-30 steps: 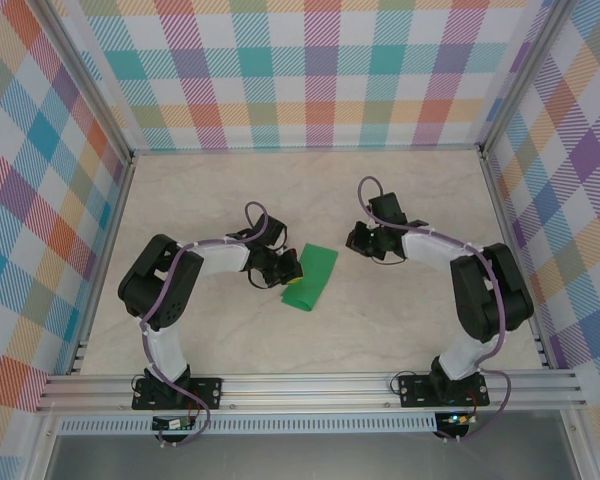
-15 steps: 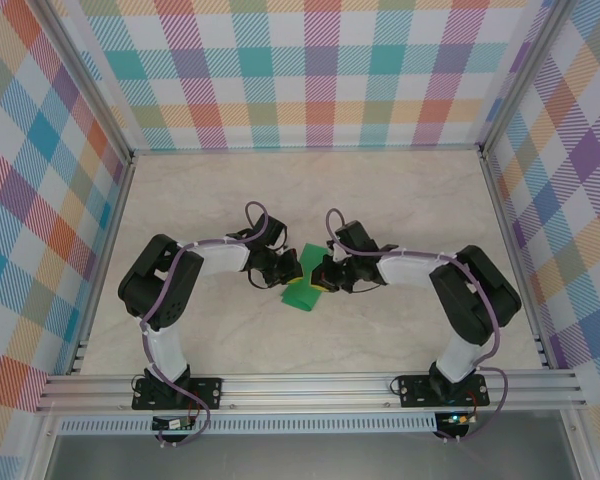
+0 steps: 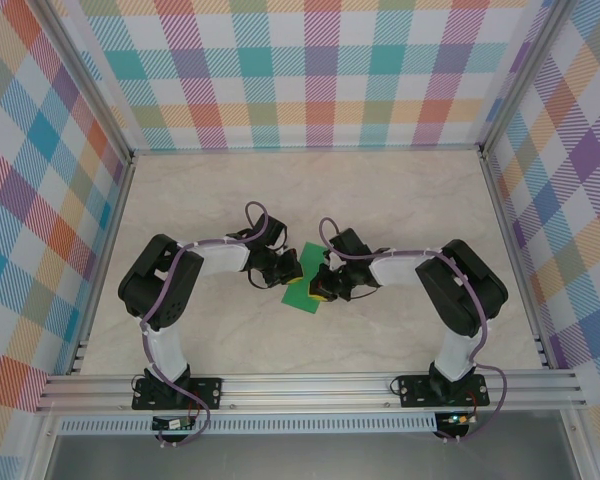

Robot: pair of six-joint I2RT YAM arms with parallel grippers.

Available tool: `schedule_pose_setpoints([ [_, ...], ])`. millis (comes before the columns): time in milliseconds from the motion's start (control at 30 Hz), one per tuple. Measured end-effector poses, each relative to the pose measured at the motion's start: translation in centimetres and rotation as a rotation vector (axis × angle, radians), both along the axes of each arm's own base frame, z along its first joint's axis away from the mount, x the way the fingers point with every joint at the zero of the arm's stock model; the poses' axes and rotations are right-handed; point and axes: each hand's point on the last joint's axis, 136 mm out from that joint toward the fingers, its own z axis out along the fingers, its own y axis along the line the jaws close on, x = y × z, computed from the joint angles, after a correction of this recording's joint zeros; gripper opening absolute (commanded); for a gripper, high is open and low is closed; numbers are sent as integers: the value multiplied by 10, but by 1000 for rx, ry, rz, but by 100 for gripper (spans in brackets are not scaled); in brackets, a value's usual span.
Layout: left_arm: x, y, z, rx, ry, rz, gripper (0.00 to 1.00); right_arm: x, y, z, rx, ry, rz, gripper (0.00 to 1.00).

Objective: Fold a paper plane with a square sheet of paper (pick it up from the middle)
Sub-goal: Fold the square sheet of paper in half at the center of the table.

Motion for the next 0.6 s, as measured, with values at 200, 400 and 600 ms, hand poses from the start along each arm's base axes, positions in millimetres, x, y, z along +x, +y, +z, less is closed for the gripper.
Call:
schedule_pose_setpoints([
  [200,0,0,0,0,0,0,0,-4,-3,-3,-15,-11,24,5],
  [400,0,0,0,0,0,0,0,-11,-15,-2,-61,-69,78,6],
  [600,0,0,0,0,0,0,0,-11,-9,12,-31,-130,131,7],
])
